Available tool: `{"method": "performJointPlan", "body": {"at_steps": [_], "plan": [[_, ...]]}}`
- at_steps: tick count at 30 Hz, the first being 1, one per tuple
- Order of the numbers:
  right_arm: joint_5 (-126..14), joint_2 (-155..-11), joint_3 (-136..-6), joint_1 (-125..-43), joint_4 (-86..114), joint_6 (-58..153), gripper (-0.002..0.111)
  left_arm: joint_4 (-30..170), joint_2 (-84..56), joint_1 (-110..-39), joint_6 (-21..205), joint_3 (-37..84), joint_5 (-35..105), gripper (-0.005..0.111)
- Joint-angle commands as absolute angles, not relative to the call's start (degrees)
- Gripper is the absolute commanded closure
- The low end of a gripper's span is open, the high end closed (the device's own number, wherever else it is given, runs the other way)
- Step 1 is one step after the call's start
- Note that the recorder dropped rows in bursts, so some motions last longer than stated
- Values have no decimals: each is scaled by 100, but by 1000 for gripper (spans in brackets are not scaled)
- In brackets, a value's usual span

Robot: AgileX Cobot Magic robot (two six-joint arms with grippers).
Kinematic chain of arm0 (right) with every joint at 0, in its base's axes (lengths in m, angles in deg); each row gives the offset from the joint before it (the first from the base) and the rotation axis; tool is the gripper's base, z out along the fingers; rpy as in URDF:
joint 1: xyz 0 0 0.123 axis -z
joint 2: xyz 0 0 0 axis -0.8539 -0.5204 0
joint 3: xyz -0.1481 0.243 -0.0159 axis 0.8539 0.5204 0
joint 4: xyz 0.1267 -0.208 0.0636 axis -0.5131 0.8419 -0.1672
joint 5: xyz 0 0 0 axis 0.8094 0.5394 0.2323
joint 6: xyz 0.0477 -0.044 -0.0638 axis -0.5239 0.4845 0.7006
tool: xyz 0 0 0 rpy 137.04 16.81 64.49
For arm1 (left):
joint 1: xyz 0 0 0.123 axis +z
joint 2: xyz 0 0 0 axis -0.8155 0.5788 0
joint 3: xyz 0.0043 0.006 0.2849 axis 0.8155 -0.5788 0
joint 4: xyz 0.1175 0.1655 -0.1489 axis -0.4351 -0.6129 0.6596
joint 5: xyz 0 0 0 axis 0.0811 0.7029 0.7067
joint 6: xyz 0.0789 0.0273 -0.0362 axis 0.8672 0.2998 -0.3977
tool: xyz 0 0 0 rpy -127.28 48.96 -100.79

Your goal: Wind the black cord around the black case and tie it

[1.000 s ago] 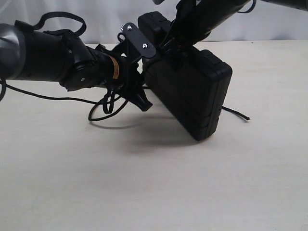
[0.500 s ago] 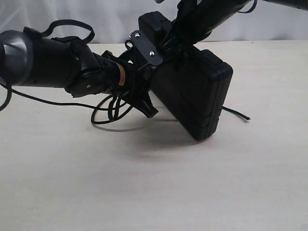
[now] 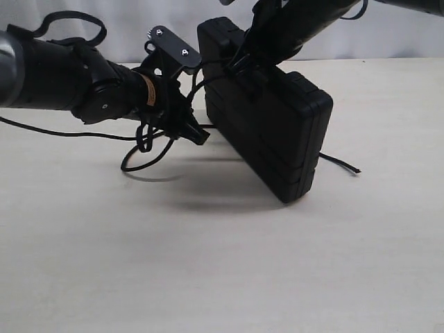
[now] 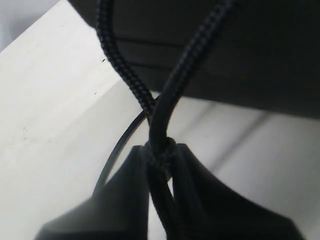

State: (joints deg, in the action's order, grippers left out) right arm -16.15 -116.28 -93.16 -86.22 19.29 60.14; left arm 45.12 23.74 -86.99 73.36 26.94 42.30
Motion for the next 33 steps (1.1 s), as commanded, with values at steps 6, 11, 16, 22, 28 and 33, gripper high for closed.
{"method": "performJointPlan", "body": {"at_steps": [6, 11, 16, 22, 28, 33], "plan": [[268, -12146, -8962, -8650, 1531, 5963, 104, 4511, 2207, -9134, 7304, 2732, 4093, 107], [257, -12146, -8962, -8650, 1532, 5951, 104, 4112, 1878, -9225, 8266, 2732, 4991, 107], [246, -12146, -8962, -8650, 1532, 5951, 104, 5712, 1861, -9535, 10585, 2732, 5362, 107], [257, -12146, -8962, -8650, 1532, 5951, 104, 6334, 1861, -9350, 10646, 2732, 4882, 107], [257, -12146, -8962, -8650, 1532, 5951, 104, 6347, 1861, -9318, 10559, 2732, 4734, 107], [257, -12146, -8962, -8650, 1532, 5951, 104, 6378, 1861, -9318, 10172, 2732, 4212, 107]]}}
